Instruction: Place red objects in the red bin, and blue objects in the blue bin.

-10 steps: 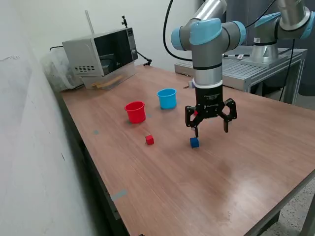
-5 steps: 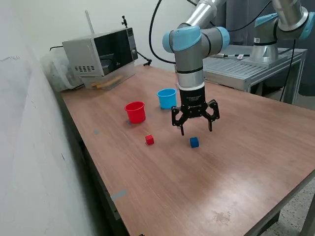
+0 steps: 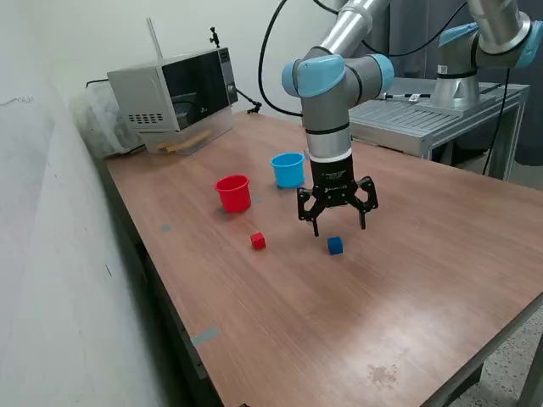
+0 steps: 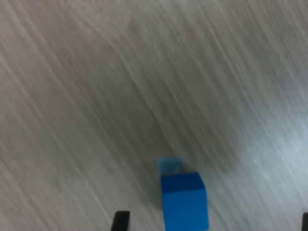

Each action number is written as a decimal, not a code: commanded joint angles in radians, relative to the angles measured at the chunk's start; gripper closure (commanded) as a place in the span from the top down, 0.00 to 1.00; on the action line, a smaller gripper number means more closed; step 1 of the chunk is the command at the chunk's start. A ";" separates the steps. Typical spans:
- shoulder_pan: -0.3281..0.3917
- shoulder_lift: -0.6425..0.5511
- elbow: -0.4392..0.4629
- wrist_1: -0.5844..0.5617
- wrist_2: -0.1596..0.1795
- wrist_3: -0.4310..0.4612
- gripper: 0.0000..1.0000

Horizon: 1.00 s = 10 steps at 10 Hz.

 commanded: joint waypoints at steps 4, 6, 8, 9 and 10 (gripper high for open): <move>-0.001 0.005 0.013 -0.055 0.073 0.003 1.00; -0.001 0.013 0.015 -0.066 0.074 0.003 1.00; -0.006 0.013 0.012 -0.066 0.074 0.003 1.00; -0.016 0.013 0.015 -0.067 0.074 0.003 1.00; -0.019 0.013 0.016 -0.067 0.074 0.001 1.00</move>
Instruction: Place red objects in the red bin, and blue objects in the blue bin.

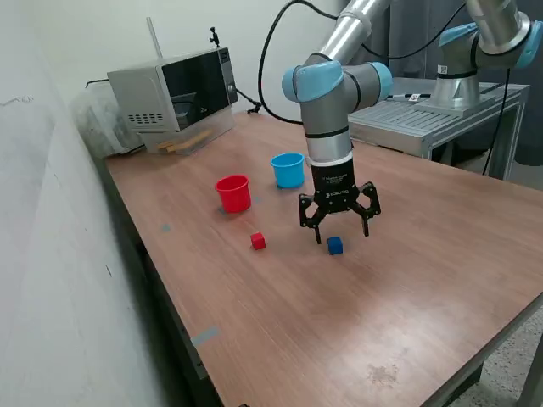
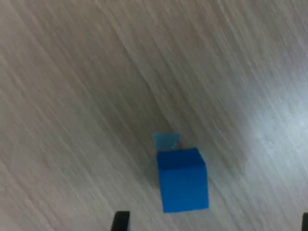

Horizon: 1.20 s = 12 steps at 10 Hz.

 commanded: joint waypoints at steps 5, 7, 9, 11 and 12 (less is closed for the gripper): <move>-0.024 0.002 0.004 -0.005 0.000 -0.003 1.00; -0.024 0.002 0.028 -0.022 0.000 -0.004 0.00; -0.024 0.002 0.041 -0.022 0.002 -0.007 0.00; -0.025 0.000 0.041 -0.031 0.000 -0.007 0.00; -0.025 0.000 0.039 -0.034 -0.001 -0.007 0.00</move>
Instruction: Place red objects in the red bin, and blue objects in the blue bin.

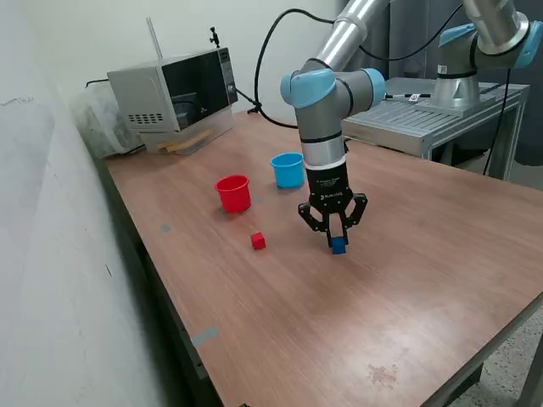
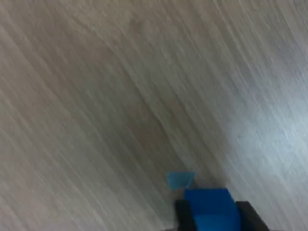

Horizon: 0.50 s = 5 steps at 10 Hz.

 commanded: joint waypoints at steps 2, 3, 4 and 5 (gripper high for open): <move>-0.001 0.000 0.002 -0.008 -0.013 -0.001 0.00; -0.001 -0.014 0.011 -0.006 -0.020 0.010 0.00; -0.014 -0.052 0.033 -0.003 -0.019 0.013 0.00; -0.030 -0.107 0.054 0.001 -0.019 0.016 0.00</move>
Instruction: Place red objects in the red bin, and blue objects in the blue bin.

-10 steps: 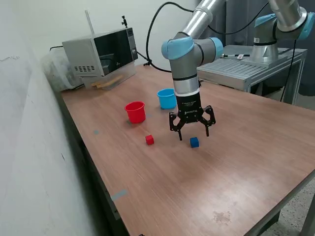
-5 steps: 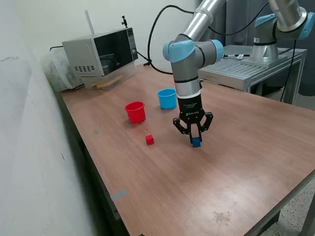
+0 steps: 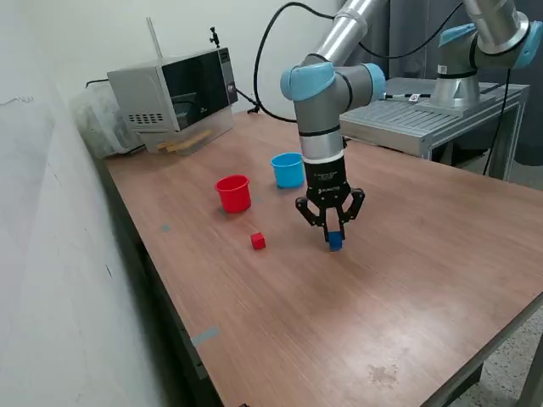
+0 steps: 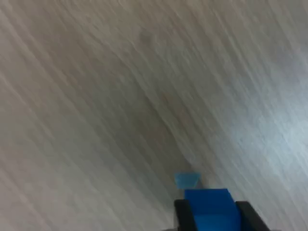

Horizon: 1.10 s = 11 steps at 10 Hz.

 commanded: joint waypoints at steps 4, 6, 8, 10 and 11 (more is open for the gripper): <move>-0.109 -0.311 0.165 0.043 -0.011 0.075 0.00; -0.192 -0.443 0.286 0.042 -0.013 0.244 0.00; -0.273 -0.509 0.386 0.040 -0.065 0.381 0.00; -0.307 -0.551 0.458 0.031 -0.100 0.493 0.00; -0.315 -0.554 0.477 0.029 -0.100 0.520 0.00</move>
